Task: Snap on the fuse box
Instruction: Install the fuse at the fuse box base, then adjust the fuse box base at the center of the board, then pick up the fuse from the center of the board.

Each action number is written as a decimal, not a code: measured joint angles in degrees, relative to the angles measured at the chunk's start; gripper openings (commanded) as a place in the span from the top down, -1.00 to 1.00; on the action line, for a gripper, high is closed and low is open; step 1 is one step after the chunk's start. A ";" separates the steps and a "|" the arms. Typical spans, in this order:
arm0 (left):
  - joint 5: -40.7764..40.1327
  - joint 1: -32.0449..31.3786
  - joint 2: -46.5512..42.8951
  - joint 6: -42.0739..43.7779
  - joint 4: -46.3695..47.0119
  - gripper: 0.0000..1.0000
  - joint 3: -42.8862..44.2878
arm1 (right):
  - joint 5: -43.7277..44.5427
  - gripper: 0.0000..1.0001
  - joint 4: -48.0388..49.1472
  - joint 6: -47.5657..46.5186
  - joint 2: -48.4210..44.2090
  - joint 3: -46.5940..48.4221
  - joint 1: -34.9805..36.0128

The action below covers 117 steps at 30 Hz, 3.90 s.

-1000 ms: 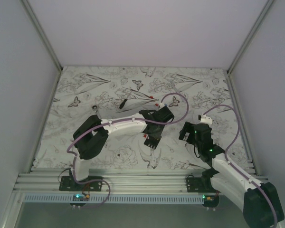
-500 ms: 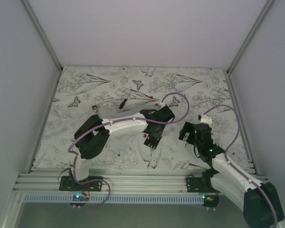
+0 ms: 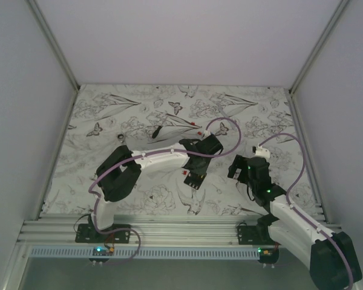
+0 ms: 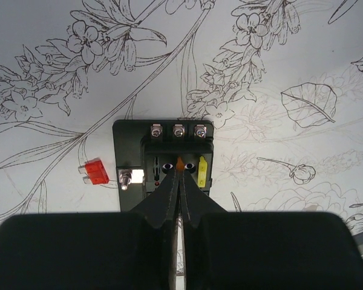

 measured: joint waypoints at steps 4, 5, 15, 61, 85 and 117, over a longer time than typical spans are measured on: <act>-0.04 0.00 0.31 -0.57 -0.48 0.97 0.44 | -0.02 -1.00 0.00 0.00 0.00 0.00 0.00; -0.04 0.00 0.44 -0.74 -0.70 0.98 0.63 | -0.02 -1.00 0.00 0.00 0.00 0.00 0.00; -0.07 -0.04 2.25 -2.82 -3.43 0.99 3.08 | -0.04 -1.00 0.07 0.00 0.07 0.00 0.00; -0.31 6.99 -16.79 -6.10 3.87 0.07 -14.95 | -25.55 -0.14 4.59 -2.54 1.92 0.76 4.55; 6.03 12.22 -16.83 0.39 10.32 0.21 -23.50 | -33.09 0.30 18.03 2.01 28.35 5.55 11.28; 22.01 11.72 -8.55 35.76 18.08 -0.03 -20.55 | -23.08 -0.46 14.38 -3.80 16.28 5.62 0.09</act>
